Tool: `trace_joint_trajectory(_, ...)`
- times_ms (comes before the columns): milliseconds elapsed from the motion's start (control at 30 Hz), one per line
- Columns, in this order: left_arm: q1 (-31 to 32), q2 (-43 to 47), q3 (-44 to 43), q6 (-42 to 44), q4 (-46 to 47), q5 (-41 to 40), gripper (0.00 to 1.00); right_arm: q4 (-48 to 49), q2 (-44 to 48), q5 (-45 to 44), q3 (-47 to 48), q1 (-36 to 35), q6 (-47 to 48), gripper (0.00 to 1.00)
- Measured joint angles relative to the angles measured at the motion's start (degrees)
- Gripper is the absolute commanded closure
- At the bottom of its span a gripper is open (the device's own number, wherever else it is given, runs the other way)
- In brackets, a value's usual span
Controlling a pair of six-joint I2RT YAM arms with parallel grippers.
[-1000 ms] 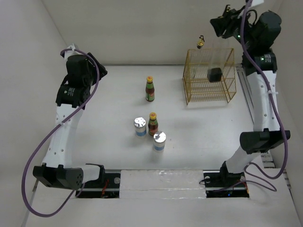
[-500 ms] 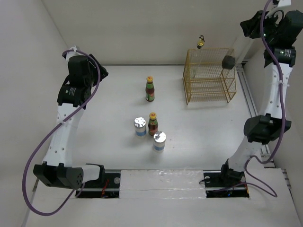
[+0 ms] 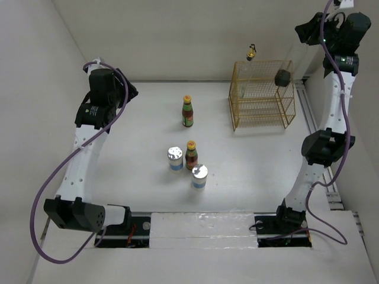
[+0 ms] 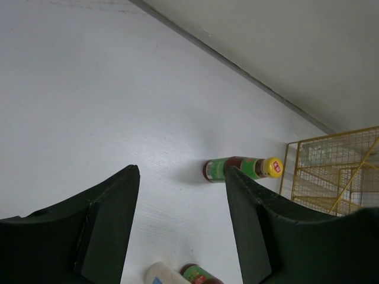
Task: Organize the condiment bottles
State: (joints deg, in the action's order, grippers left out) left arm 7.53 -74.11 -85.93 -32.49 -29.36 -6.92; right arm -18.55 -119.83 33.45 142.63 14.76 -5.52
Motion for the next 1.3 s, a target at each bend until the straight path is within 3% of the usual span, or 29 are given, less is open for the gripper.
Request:
trace_joint_trajectory(1000, 0.0, -0.5, 0.1, -0.4, 0.0, 0.2, 0.45, 21.3, -9.6, -5.3, 3.9, -3.2, -6.4, 1.0)
trace_joint_trajectory(1100, 0.0, -0.5, 0.1, -0.6, 0.0, 0.2, 0.45, 24.3, -9.1, -4.5, 1.1, -3.2, -6.5, 1.0)
trace_joint_trajectory(1300, 0.0, -0.5, 1.6, -1.0, 0.4, 0.1, 0.45, 31.8, -0.5, -4.0, -14.9, -3.2, -5.3, 1.0)
